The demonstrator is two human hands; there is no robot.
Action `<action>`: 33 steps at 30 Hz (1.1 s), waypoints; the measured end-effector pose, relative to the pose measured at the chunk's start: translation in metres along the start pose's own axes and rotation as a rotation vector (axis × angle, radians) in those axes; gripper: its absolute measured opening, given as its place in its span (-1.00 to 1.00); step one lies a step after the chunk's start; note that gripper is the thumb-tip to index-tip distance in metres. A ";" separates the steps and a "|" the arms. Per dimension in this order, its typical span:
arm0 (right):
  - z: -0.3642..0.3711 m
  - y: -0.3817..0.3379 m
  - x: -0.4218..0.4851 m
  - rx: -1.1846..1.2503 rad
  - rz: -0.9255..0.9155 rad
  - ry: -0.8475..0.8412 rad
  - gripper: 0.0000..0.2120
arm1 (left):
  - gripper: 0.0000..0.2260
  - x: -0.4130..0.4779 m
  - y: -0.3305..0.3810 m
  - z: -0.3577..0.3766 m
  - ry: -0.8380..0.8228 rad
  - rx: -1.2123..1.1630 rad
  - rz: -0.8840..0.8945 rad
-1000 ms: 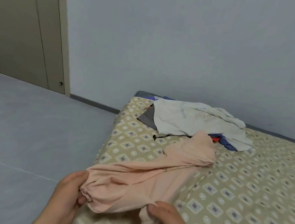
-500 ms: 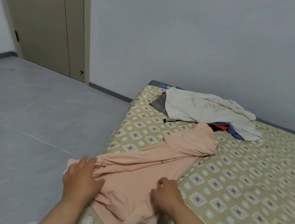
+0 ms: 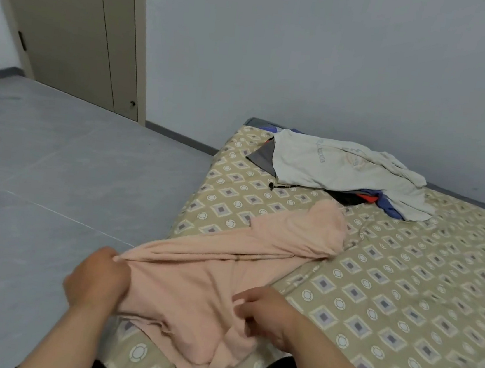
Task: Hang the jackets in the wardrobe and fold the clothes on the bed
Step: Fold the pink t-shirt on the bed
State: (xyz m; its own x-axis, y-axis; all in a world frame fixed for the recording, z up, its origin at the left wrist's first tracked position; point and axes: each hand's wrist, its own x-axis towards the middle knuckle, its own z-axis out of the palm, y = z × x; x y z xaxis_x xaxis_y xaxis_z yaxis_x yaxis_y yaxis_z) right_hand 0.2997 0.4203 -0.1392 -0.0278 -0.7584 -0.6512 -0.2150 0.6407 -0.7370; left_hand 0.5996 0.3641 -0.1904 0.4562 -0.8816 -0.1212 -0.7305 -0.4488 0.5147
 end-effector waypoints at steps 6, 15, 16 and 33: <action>0.013 -0.002 0.000 -0.169 -0.056 -0.178 -0.87 | -0.73 -0.002 0.002 -0.013 0.031 0.114 0.083; -0.027 0.006 0.050 -0.637 -0.183 0.477 -0.50 | -0.47 -0.063 0.053 0.058 -0.455 0.263 0.743; -0.025 0.006 0.053 -0.644 -0.129 0.464 -0.47 | -0.48 -0.064 0.053 0.063 -0.458 0.293 0.753; -0.034 0.000 0.060 -0.565 -0.268 0.669 -0.78 | -0.86 0.003 0.024 0.008 -0.074 0.115 -0.006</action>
State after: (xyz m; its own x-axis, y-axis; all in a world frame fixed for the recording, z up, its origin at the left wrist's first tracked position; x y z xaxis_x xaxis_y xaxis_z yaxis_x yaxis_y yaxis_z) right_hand 0.2648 0.3707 -0.1720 -0.4300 -0.8972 -0.1009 -0.7363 0.4131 -0.5360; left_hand 0.5793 0.3492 -0.1849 0.4254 -0.8851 -0.1886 -0.7831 -0.4645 0.4136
